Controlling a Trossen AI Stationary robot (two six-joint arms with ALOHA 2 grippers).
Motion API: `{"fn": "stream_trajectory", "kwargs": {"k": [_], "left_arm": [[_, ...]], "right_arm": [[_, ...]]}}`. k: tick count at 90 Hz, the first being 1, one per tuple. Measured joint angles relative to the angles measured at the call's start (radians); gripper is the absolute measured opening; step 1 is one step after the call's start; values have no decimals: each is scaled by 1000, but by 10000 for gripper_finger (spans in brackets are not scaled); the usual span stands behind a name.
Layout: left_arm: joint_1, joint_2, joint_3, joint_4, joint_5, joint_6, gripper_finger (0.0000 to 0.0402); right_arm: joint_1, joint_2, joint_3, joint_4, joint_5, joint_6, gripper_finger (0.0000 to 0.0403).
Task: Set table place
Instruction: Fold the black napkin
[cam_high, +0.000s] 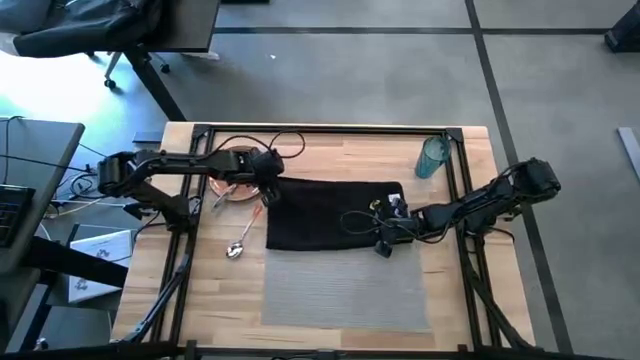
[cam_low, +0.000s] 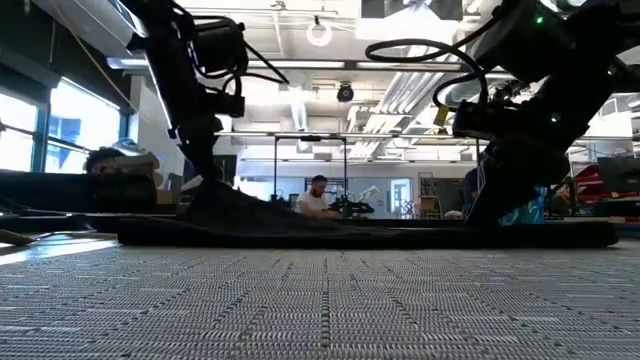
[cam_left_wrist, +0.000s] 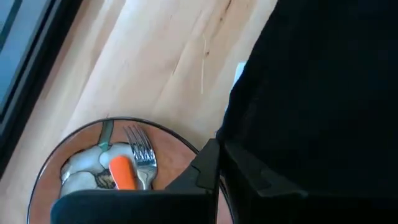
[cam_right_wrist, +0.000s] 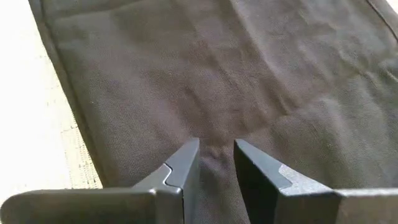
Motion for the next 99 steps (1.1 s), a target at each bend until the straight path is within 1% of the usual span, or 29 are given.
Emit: {"fn": "stream_trajectory", "kwargs": {"k": [11,19,26,35,44,55,60,66,74,80,90,99], "left_arm": [[14,0,-4,-33,57,0,0],[19,0,-8,-59,58,0,1],[19,0,-8,-40,35,3,10],[19,0,-8,-9,24,33,35],[19,0,-8,4,4,52,72],[17,-1,19,-112,8,51,116],[3,-4,37,-168,21,13,130],[-32,-19,45,-197,68,-12,141],[-110,-37,45,-160,134,-34,144],[-177,-37,46,-133,152,-62,142],[-297,-12,39,-86,164,-112,135],[-390,18,-10,31,164,-155,132]], "right_arm": [[0,0,0,0,-3,0,84],[0,0,0,0,-3,0,84],[0,0,0,0,-3,0,84],[0,0,0,0,-3,0,84],[-2,0,0,0,-3,1,84],[-2,-7,0,-4,-3,-2,84],[-2,-21,1,-8,-3,-16,84],[-2,-46,16,-43,-3,-47,84],[-2,-92,49,-115,-8,-90,84],[-2,-124,72,-174,-47,-117,84],[-2,-170,79,-275,-160,-148,84],[0,-176,66,-318,-192,-150,84]]}}
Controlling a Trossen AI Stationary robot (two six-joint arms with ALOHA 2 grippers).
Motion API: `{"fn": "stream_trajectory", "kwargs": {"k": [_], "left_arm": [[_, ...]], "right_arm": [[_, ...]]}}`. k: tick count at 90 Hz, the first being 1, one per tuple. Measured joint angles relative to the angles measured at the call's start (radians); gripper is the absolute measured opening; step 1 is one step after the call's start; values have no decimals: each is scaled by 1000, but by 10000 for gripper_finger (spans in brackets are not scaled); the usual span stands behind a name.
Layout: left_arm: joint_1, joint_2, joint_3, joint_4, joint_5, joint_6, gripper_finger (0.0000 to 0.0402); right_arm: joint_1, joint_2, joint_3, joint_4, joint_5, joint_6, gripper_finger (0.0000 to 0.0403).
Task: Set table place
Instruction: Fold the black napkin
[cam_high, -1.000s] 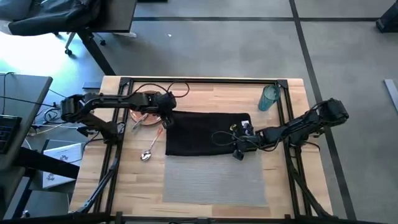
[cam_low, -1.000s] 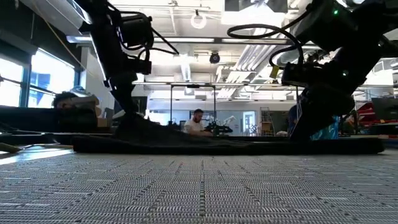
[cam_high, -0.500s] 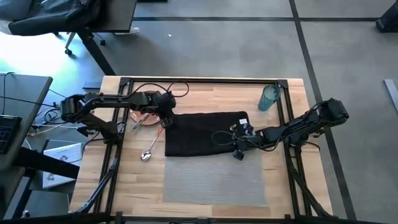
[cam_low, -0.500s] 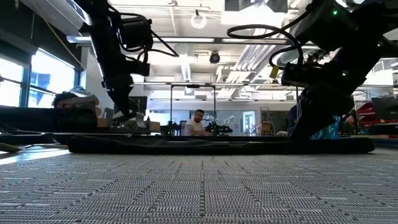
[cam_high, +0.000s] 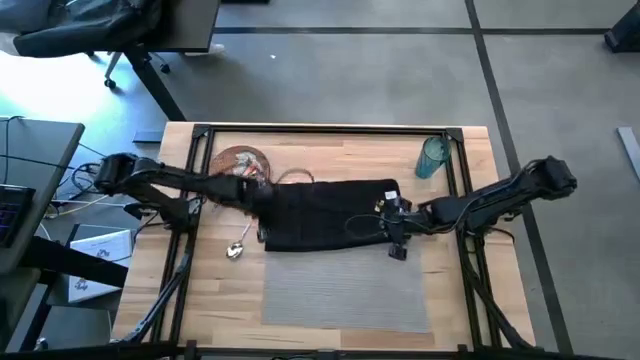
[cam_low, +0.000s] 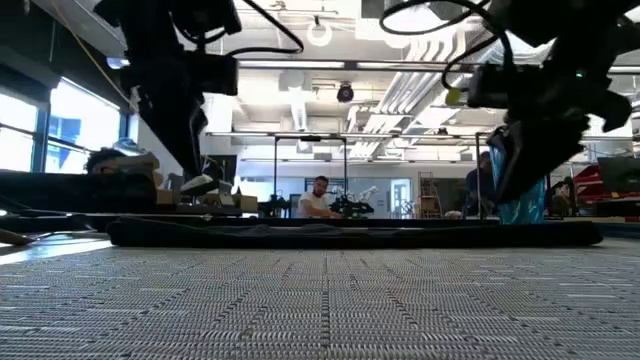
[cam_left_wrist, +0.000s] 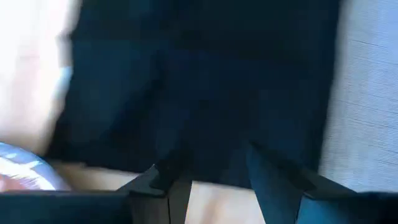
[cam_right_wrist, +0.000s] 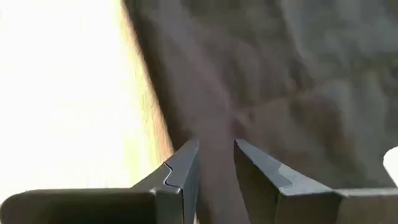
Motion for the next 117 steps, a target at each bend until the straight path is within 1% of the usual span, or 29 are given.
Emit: {"fn": "stream_trajectory", "kwargs": {"k": [6,13,31,52,77,89,93,117], "left_arm": [[-42,24,-48,114,-3,-36,132],[-78,62,-99,205,-4,-84,131],[-149,141,-166,287,-20,-179,131],[-207,156,-196,289,-87,-220,131],[-249,153,-202,286,-137,-231,131],[-254,117,-203,288,-141,-230,131],[-255,99,-200,266,-138,-229,131],[-255,3,-154,222,-177,-189,131]], "right_arm": [[-1,9,-26,3,-1,-14,84],[-1,22,-58,20,-9,-23,84],[14,36,-100,37,-44,31,84],[68,31,-107,26,-20,121,84],[109,27,-107,-6,-13,178,84],[111,30,-83,-30,-35,173,84],[112,30,-70,-51,-43,168,84],[111,30,20,-130,-29,143,84]]}}
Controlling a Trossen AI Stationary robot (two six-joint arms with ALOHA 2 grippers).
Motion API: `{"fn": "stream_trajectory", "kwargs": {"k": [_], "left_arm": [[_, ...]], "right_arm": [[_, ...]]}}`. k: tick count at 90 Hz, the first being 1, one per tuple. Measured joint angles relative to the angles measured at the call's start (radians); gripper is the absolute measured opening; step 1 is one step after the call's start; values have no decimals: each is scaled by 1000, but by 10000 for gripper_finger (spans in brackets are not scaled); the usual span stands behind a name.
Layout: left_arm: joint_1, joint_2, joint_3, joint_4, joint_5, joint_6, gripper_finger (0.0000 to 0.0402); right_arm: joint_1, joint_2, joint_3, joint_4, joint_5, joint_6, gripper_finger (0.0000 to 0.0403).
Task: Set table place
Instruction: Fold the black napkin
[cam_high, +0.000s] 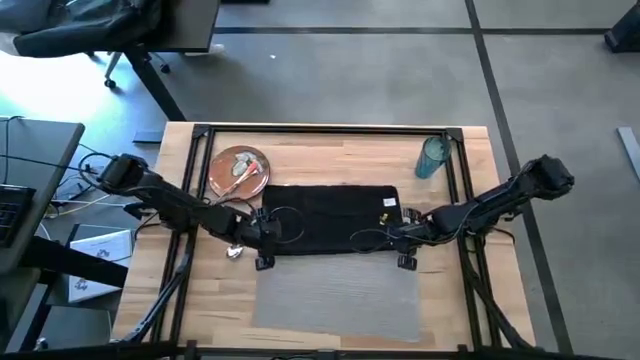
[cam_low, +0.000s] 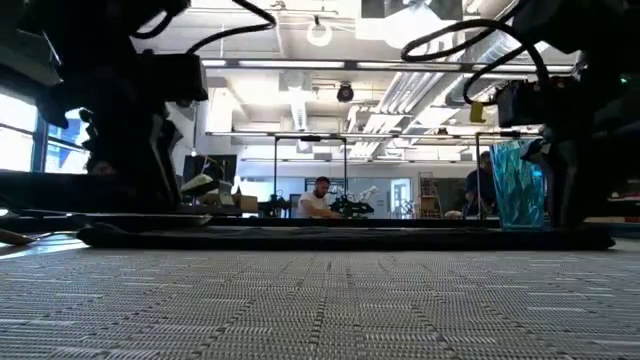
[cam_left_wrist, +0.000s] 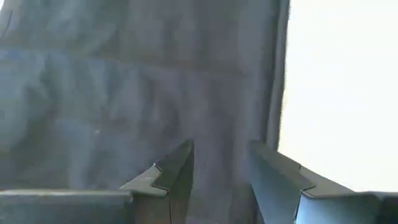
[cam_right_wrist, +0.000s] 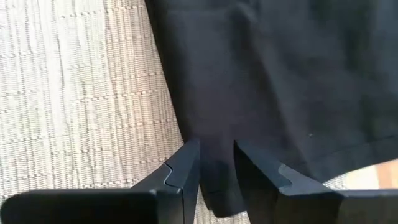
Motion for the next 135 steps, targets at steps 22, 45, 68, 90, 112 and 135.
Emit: {"fn": "stream_trajectory", "kwargs": {"k": [22,45,68,90,112,135], "left_arm": [[8,-18,2,30,-7,8,131],[71,-18,3,78,-12,40,158],[95,-18,23,123,19,180,202],[36,-19,63,16,42,156,209],[-97,-15,58,-115,26,3,205],[-141,17,58,-120,-27,-1,191]], "right_arm": [[-1,0,6,11,43,-45,105],[-3,0,7,-13,44,-52,189],[-3,-1,129,-262,34,-56,246],[15,-2,136,-131,31,-152,249],[31,21,25,2,58,-178,249],[30,23,-30,76,65,-176,249]]}}
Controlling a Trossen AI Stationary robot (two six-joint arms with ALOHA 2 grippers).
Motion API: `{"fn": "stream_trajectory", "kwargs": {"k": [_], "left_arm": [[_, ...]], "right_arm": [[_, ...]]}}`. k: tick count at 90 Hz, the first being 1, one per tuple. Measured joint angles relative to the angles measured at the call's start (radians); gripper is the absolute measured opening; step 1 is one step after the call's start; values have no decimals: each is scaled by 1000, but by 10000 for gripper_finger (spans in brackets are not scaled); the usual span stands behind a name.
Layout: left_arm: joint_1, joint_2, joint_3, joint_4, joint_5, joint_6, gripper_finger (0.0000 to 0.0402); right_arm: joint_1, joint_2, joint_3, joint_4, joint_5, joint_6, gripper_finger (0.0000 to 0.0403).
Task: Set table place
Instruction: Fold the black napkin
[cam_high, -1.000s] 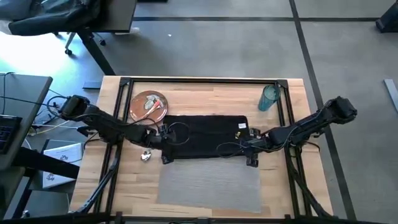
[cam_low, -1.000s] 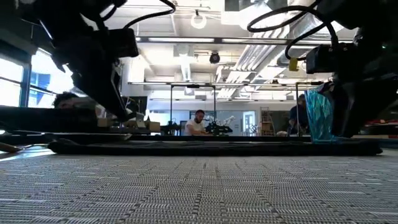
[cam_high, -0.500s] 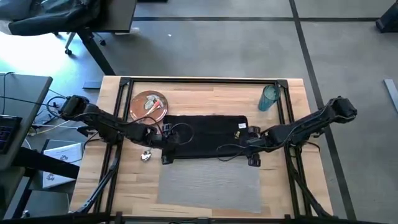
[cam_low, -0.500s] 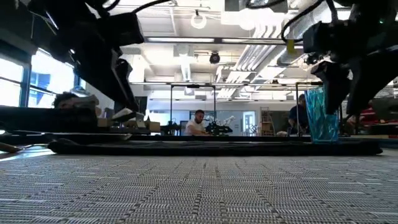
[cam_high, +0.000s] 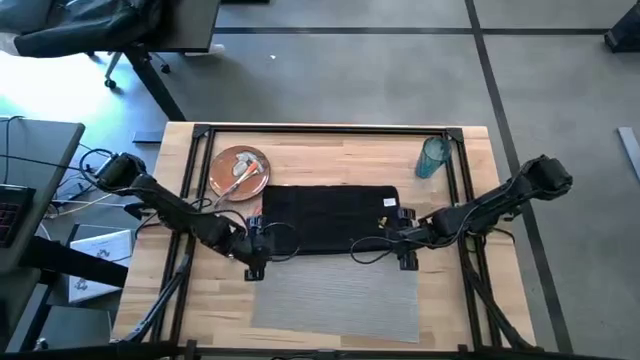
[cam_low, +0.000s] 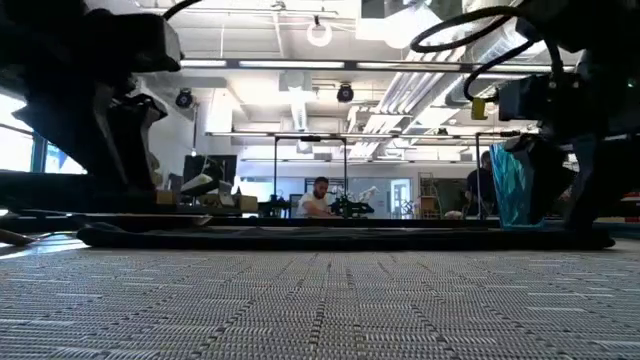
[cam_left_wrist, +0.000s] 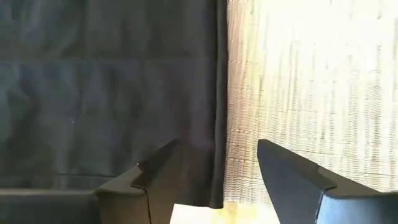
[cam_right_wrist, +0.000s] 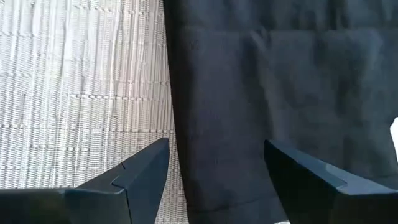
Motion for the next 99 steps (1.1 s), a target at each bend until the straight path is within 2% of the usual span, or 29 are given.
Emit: {"fn": "stream_trajectory", "kwargs": {"k": [22,39,62,91,99], "left_arm": [[24,142,0,14,32,6,188],[30,186,5,21,43,-3,183],[30,182,3,26,41,3,132],[30,184,4,29,15,7,16],[30,183,5,29,11,14,5]], "right_arm": [[0,0,-33,19,0,27,249],[0,-1,-58,30,-17,24,231],[1,-2,-66,14,-16,23,162],[0,-2,-67,7,-3,41,58],[0,-2,-67,7,-4,45,26]]}}
